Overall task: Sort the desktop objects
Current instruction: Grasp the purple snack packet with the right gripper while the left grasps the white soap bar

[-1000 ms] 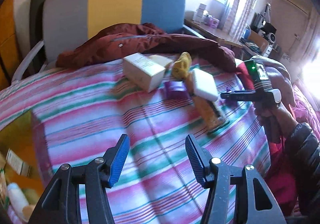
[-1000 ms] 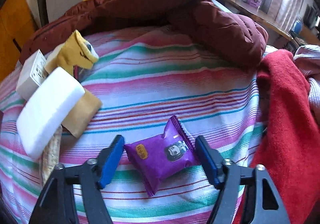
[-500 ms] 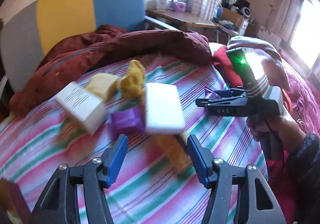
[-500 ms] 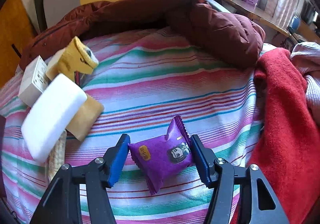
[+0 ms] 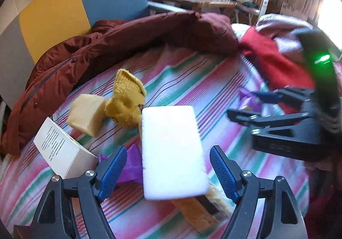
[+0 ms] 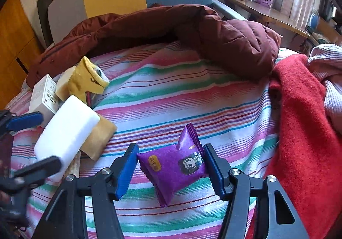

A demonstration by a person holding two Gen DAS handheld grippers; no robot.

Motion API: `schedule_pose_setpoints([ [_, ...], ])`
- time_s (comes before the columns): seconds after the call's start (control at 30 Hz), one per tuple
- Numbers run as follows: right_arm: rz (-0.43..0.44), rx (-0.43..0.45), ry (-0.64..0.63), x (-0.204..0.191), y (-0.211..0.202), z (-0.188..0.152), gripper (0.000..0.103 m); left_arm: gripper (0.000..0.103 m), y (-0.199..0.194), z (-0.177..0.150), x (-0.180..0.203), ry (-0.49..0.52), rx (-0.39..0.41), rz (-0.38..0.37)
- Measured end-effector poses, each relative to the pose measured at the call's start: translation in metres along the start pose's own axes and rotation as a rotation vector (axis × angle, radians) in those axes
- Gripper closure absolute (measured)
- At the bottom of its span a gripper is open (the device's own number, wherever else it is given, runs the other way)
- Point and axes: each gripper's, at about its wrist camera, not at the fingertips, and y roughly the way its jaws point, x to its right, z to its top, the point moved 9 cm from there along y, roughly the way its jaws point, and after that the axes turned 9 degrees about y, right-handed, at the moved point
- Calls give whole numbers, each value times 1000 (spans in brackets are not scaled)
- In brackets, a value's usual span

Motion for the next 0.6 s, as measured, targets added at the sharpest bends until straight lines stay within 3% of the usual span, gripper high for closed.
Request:
schedule_pose_setpoints([
  [0.13, -2, 5, 0, -2, -3, -1, 41, 44, 8, -1, 0, 7, -3, 13],
  [0.4, -8, 0, -9, -2, -1, -4, 41, 46, -19, -13, -10, -77, 88, -4],
  [0.6, 3, 13, -35, -8, -2, -6, 41, 46, -59, -48, -23, -144, 140, 45],
])
